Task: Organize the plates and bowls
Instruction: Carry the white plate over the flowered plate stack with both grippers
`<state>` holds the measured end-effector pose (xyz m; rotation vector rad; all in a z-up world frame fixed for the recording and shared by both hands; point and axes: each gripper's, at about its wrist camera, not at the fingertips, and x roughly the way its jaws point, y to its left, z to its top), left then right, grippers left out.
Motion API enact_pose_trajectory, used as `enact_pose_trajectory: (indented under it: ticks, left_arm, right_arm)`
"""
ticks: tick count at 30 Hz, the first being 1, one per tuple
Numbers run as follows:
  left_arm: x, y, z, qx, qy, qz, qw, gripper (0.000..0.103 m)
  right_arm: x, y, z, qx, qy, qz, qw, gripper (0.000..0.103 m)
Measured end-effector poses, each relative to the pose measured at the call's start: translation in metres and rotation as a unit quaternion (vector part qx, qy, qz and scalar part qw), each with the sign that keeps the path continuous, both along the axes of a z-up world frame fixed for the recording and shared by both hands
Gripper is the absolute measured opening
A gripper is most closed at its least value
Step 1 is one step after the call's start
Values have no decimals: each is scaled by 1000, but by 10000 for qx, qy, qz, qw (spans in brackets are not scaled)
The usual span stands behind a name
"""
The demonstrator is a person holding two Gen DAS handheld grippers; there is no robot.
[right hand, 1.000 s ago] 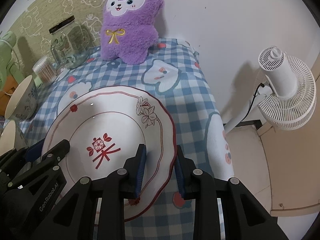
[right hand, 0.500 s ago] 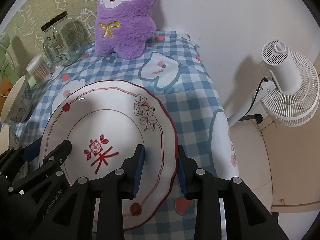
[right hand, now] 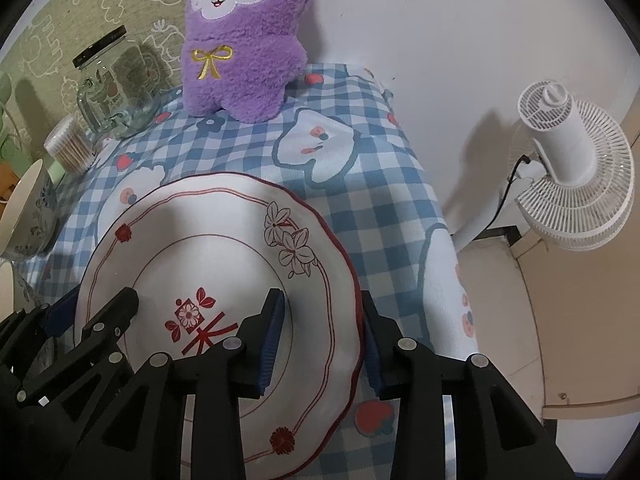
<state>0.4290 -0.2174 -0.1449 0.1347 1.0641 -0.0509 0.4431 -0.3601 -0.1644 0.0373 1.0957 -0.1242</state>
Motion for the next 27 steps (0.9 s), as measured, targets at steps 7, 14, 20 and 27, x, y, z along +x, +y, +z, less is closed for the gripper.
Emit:
enact_pose_trajectory:
  ticks: [7, 14, 20, 27]
  left_arm:
    - [-13, 1, 18, 13, -156, 39, 9999, 37]
    - [-32, 4, 40, 10, -307, 40, 9995, 37]
    - [-52, 8, 55, 3, -399, 50, 9992, 37]
    - [-83, 12, 73, -19, -598, -74, 9982, 36]
  right_arm:
    - [-12, 2, 17, 23, -109, -6, 9999, 38]
    - [-31, 6, 39, 39, -253, 1, 9997, 38]
    - [-53, 13, 57, -6, -353, 16, 9994, 38]
    - [-86, 18, 76, -45, -464, -63, 9989, 38]
